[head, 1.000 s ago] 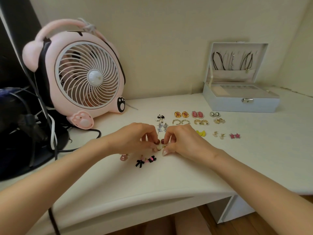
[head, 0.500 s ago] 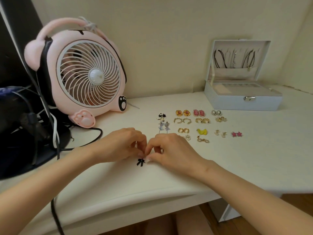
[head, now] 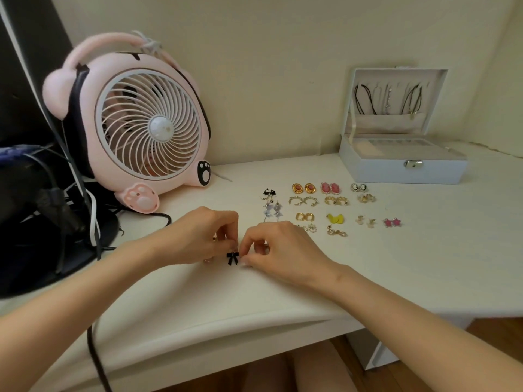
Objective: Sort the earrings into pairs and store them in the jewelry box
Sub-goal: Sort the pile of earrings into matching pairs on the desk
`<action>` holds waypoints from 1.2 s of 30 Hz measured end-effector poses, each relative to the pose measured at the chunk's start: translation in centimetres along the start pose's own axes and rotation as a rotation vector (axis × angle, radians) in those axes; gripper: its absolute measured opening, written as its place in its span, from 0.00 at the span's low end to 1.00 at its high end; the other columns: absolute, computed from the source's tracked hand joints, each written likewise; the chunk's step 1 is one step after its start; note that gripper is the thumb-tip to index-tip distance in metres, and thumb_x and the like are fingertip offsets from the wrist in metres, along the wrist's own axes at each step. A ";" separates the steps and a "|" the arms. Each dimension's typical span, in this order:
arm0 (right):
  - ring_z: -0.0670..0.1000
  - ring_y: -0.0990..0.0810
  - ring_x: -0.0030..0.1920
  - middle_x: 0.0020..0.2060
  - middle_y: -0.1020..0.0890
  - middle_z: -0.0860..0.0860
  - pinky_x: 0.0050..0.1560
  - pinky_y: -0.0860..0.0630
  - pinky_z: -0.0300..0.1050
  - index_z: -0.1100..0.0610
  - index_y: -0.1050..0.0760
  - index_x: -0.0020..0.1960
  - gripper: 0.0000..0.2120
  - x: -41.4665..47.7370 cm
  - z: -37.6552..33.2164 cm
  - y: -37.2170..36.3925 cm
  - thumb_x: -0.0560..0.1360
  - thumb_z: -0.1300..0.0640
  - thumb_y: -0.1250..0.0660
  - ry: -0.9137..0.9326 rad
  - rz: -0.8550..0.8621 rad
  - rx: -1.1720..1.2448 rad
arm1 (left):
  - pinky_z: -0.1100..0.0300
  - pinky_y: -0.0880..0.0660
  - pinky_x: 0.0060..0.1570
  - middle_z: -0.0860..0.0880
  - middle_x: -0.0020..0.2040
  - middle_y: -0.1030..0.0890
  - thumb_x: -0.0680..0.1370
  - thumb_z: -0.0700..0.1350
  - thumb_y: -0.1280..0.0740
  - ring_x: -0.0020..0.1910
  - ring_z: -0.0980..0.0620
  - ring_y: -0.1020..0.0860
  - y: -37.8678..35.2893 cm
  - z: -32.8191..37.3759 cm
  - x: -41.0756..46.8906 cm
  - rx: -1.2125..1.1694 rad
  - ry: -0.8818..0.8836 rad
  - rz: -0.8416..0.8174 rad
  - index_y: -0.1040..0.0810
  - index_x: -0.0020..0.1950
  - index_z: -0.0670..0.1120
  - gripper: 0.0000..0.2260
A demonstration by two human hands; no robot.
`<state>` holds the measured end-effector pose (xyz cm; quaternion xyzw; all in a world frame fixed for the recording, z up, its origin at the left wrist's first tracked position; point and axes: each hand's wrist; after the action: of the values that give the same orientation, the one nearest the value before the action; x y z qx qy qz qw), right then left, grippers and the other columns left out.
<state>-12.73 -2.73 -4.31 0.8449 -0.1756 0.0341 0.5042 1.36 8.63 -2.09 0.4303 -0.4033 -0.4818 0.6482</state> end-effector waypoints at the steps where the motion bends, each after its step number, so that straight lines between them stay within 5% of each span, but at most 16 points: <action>1: 0.43 0.29 0.37 0.34 0.26 0.43 0.38 0.34 0.36 0.48 0.20 0.43 0.03 0.0 -0.1 -0.1 0.70 0.51 0.30 0.006 0.001 -0.012 | 0.61 0.26 0.38 0.53 0.35 0.20 0.74 0.42 0.33 0.28 0.54 0.22 0.0 0.0 0.0 0.002 0.006 -0.012 0.25 0.42 0.47 0.02; 9: 0.43 0.29 0.37 0.38 0.23 0.44 0.43 0.30 0.42 0.48 0.20 0.42 0.03 0.0 0.3 0.0 0.70 0.55 0.31 -0.011 0.054 0.005 | 0.72 0.34 0.34 0.57 0.35 0.23 0.74 0.41 0.34 0.35 0.63 0.26 0.4 0.5 -0.5 -0.015 -0.007 -0.005 0.24 0.42 0.51 0.04; 18: 0.39 0.29 0.32 0.38 0.19 0.44 0.42 0.28 0.43 0.45 0.26 0.34 0.09 -1.2 1.5 1.3 0.69 0.53 0.28 -0.053 0.158 0.099 | 0.61 0.27 0.31 0.56 0.27 0.23 0.74 0.47 0.30 0.26 0.55 0.25 0.7 1.7 -0.5 -0.167 0.059 -0.038 0.24 0.38 0.49 0.06; 28: 0.38 0.27 0.32 0.33 0.18 0.46 0.39 0.29 0.39 0.50 0.21 0.35 0.05 -2.7 2.7 2.7 0.68 0.56 0.26 -0.131 0.231 0.316 | 0.72 0.35 0.24 0.54 0.28 0.23 0.72 0.49 0.29 0.24 0.62 0.29 1.5 5.3 1.0 -0.271 0.207 -0.328 0.21 0.35 0.48 0.08; 33: 0.40 0.24 0.33 0.34 0.17 0.47 0.38 0.28 0.39 0.55 0.20 0.37 0.04 -3.1 3.1 2.6 0.69 0.58 0.26 -0.149 0.224 0.354 | 0.65 0.35 0.23 0.54 0.26 0.25 0.72 0.52 0.29 0.17 0.59 0.35 -0.3 5.0 2.0 -0.133 0.275 -0.270 0.23 0.34 0.48 0.11; 36: 0.40 0.22 0.35 0.34 0.17 0.48 0.37 0.29 0.37 0.56 0.20 0.38 0.04 -3.2 3.2 2.7 0.69 0.59 0.26 -0.151 0.220 0.392 | 0.70 0.39 0.17 0.52 0.29 0.26 0.73 0.48 0.29 0.16 0.61 0.33 -0.7 5.3 2.2 -0.131 0.244 -0.189 0.22 0.40 0.42 0.09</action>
<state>-17.03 -5.80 -4.38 0.9025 -0.2940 0.0588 0.3092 -3.39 5.51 -0.90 0.4783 -0.2470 -0.5102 0.6708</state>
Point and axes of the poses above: each hand's wrist, its own x-axis towards the middle knuckle, its own y-axis out of the back of the hand, z = x × y
